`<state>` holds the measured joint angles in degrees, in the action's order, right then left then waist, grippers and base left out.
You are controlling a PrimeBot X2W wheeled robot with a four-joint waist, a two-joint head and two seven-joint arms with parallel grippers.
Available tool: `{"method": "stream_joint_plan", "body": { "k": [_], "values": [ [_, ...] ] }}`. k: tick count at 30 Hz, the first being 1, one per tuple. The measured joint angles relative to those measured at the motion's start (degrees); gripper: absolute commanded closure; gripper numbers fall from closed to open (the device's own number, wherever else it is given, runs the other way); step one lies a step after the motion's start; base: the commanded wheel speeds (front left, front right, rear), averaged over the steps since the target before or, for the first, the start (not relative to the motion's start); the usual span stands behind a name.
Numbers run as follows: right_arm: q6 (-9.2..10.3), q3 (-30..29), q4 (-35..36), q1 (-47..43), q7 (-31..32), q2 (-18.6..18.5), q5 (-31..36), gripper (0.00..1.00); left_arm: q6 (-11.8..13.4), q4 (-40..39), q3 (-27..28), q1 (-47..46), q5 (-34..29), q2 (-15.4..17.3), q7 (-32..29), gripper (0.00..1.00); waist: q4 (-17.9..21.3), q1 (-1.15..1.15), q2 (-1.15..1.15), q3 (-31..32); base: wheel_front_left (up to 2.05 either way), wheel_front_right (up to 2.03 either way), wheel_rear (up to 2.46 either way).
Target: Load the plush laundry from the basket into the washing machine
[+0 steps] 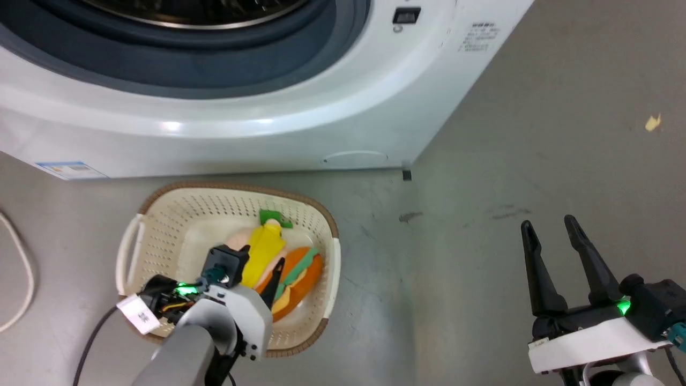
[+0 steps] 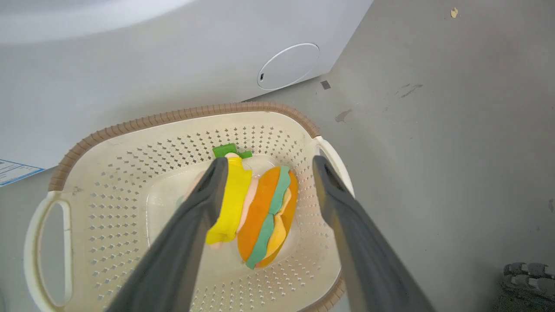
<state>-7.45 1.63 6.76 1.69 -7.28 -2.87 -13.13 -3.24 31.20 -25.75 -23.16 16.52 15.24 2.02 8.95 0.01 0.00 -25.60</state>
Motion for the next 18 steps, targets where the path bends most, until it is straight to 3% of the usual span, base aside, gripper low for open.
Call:
{"method": "stream_joint_plan", "body": {
  "k": [18],
  "values": [
    [0.0, 3.8, 2.4, 0.3, -2.2, 0.0, -4.6, 0.0, -1.0, 13.4, -7.6, -11.4, 9.6, 5.3, -3.0, 0.0, 3.4, 0.0, 0.0, -10.2, 0.0, 0.0, 0.0]
  ]
}}
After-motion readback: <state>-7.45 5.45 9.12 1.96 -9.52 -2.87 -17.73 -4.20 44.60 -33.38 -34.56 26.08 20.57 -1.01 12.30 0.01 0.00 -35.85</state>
